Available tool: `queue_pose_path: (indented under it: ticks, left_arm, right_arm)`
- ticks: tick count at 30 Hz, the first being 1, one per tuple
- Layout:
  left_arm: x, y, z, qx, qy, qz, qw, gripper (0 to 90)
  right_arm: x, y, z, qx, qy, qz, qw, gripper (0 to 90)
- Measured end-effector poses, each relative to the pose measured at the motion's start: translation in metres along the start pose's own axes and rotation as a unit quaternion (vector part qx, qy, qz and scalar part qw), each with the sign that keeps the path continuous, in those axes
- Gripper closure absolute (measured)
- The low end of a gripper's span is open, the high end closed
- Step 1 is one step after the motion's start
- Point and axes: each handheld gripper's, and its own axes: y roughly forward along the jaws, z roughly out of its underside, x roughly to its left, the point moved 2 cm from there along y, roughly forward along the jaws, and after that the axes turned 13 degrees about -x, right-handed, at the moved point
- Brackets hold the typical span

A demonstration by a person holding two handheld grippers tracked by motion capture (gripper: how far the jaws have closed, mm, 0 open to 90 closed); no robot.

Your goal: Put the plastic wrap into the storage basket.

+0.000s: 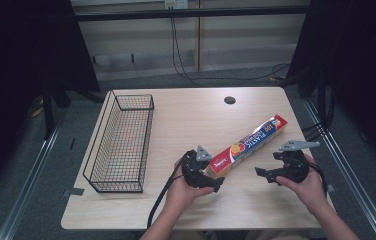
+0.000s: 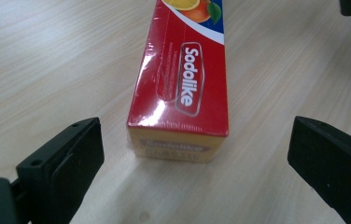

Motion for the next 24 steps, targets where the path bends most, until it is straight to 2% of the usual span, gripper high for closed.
queue_pose_path:
  ticks: [2, 5, 7, 8, 12, 14, 17, 19, 22, 24]
  left_arm:
    - [0.001, 0.002, -0.001, 0.005, 0.008, -0.001, 1.0, 5.6]
    - [0.0, 0.01, -0.002, 0.004, 0.007, -0.001, 1.0, 9.2]
    - [0.0, 0.013, -0.004, 0.015, 0.016, 0.0, 0.9998, 11.8]
    - [-0.001, 0.016, -0.005, 0.013, 0.013, 0.001, 0.9998, 11.8]
    - [-0.001, 0.022, -0.012, 0.023, 0.024, 0.002, 0.9995, 12.3]
    - [-0.001, 0.026, -0.015, 0.016, 0.028, -0.002, 0.9995, 13.1]
    - [-0.002, 0.032, -0.022, 0.017, 0.019, 0.004, 0.9997, 15.1]
    - [-0.003, 0.036, -0.024, 0.02, 0.026, 0.008, 0.9994, 16.1]
    - [-0.003, 0.039, -0.025, 0.028, 0.028, 0.003, 0.9992, 16.5]
    - [-0.002, 0.04, -0.026, 0.019, 0.022, -0.002, 0.9996, 17.5]
  right_arm:
    - [-0.001, -0.001, 0.001, 0.0, -0.006, 0.008, 0.9999, 4.5]
    - [-0.002, -0.002, 0.002, -0.003, -0.007, 0.004, 1.0, 4.4]
    - [-0.002, -0.003, 0.002, -0.002, -0.007, 0.004, 1.0, 4.4]
    - [-0.002, -0.003, 0.002, -0.002, -0.007, 0.004, 1.0, 4.4]
    - [-0.002, -0.005, 0.002, -0.006, -0.008, 0.005, 0.9999, 4.3]
    - [-0.002, -0.006, 0.002, -0.007, -0.008, 0.004, 0.9999, 4.3]
    - [-0.003, -0.008, 0.001, -0.012, -0.005, 0.004, 0.9999, 4.2]
    - [-0.003, -0.009, 0.001, -0.012, -0.005, 0.005, 0.9999, 4.2]
    - [-0.004, -0.01, 0.001, -0.013, -0.007, 0.004, 0.9999, 4.2]
    - [-0.006, -0.012, 0.002, -0.012, -0.006, 0.005, 0.9999, 4.2]
